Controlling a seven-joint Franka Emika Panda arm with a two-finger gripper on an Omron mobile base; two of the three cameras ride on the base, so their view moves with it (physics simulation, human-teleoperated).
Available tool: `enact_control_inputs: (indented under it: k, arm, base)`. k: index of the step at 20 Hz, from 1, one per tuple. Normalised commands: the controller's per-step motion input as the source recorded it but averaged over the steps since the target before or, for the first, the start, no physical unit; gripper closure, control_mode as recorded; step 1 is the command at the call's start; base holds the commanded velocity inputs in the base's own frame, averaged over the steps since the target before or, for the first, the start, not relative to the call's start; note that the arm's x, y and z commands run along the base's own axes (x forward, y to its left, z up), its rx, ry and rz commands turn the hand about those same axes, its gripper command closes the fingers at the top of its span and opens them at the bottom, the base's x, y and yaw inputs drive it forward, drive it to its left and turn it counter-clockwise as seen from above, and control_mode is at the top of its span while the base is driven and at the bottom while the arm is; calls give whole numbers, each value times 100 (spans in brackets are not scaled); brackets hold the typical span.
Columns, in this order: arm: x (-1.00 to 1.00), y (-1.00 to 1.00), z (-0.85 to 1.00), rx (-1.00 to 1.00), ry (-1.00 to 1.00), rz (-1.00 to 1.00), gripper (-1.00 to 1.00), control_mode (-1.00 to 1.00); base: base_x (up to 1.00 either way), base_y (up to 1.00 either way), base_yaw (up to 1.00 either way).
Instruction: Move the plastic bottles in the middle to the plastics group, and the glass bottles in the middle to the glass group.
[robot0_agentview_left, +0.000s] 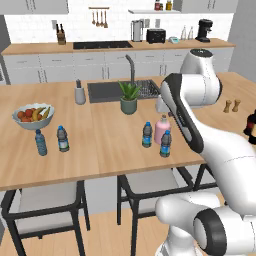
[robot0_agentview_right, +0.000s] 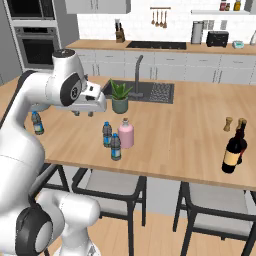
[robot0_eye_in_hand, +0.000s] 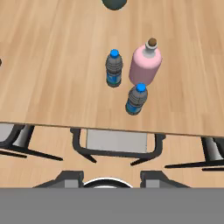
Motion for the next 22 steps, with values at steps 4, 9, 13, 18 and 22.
enact_control_inputs:
  k: [4,9,13,18,22]
  arm:
    - [-23,-18,-22,0,12,-1,-100,-100]
    - [-2,-45,-52,-2,7,-8,-100,-100]
    - [38,-8,-37,-9,-1,-3,-100,-100]
    - [69,0,-16,-1,0,0,-100,-100]
    - [70,-3,-51,0,0,0,-100,-100]
  base:
    - [0,0,0]
    - [0,0,0]
    - [0,0,0]
    - [0,0,0]
    - [0,0,0]
